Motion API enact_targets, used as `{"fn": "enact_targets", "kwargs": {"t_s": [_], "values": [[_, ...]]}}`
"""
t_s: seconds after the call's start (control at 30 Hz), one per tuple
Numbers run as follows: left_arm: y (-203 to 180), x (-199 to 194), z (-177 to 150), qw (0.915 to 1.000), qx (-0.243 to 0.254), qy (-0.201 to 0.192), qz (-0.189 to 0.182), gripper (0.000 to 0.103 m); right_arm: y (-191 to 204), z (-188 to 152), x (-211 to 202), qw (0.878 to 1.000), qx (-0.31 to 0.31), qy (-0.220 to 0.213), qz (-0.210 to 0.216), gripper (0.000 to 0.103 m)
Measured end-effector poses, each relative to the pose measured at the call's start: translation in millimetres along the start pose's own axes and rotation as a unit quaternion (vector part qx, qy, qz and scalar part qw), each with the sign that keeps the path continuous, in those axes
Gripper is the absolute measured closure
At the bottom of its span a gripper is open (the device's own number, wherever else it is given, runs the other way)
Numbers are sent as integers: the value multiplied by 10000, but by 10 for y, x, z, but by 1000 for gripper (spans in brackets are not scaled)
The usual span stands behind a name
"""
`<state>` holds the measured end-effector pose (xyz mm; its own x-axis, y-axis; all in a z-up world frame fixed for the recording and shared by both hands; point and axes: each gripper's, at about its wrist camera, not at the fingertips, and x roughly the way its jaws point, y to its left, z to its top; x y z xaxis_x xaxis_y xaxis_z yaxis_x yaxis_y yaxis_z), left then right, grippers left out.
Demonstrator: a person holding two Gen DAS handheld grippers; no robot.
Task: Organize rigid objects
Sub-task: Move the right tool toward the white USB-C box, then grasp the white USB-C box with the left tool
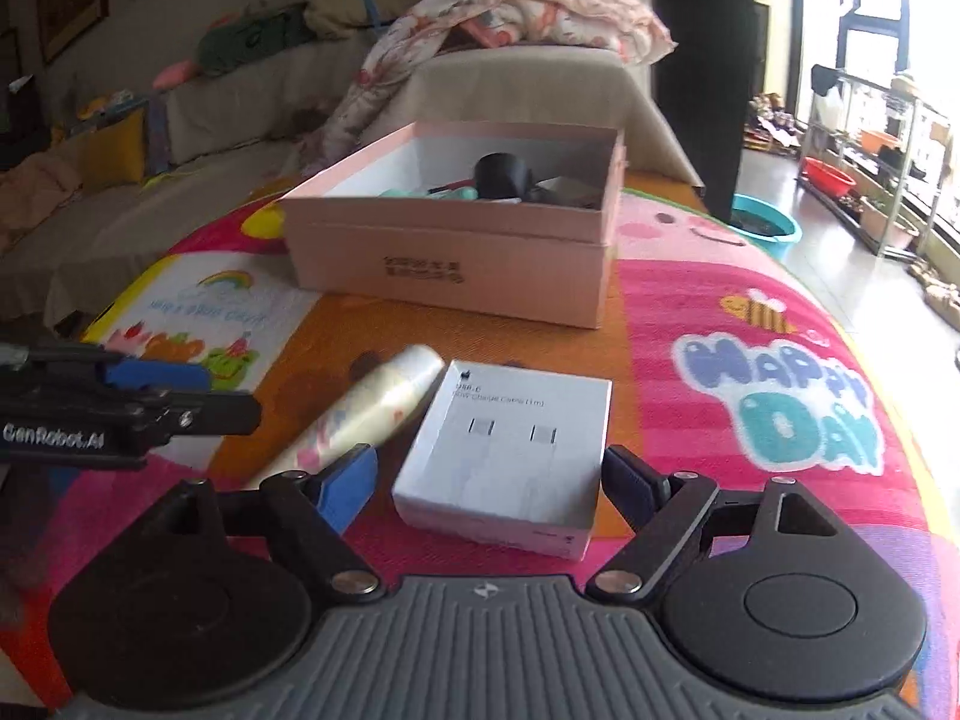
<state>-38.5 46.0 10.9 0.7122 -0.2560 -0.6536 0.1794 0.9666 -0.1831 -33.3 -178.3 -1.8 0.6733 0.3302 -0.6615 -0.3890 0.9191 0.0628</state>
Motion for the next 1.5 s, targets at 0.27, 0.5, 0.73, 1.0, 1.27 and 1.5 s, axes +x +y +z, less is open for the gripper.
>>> {"fn": "enact_targets", "kwargs": {"t_s": [0.27,0.5,0.73,1.0,1.27,1.5], "values": [[51,-40,-12,9999,-58,14,117,47,464,-49,16,9970,-729,-29,267,20],[19,-251,57,9992,30,-389,-89,47,167,-81,-51,9991,-426,7,-39,20],[-381,-210,108,9946,587,-369,-772,47,-290,-115,-224,9980,95,-343,-523,15],[-549,177,165,9983,189,-89,-539,47,-692,-200,-238,9870,1286,-523,-805,15],[-886,240,214,9961,799,-339,-132,47,-1112,-279,-273,9613,2406,-601,-1201,14],[-1158,349,19,9884,1501,-233,19,35,-1105,-292,-255,9622,2407,-640,-1107,11]]}}
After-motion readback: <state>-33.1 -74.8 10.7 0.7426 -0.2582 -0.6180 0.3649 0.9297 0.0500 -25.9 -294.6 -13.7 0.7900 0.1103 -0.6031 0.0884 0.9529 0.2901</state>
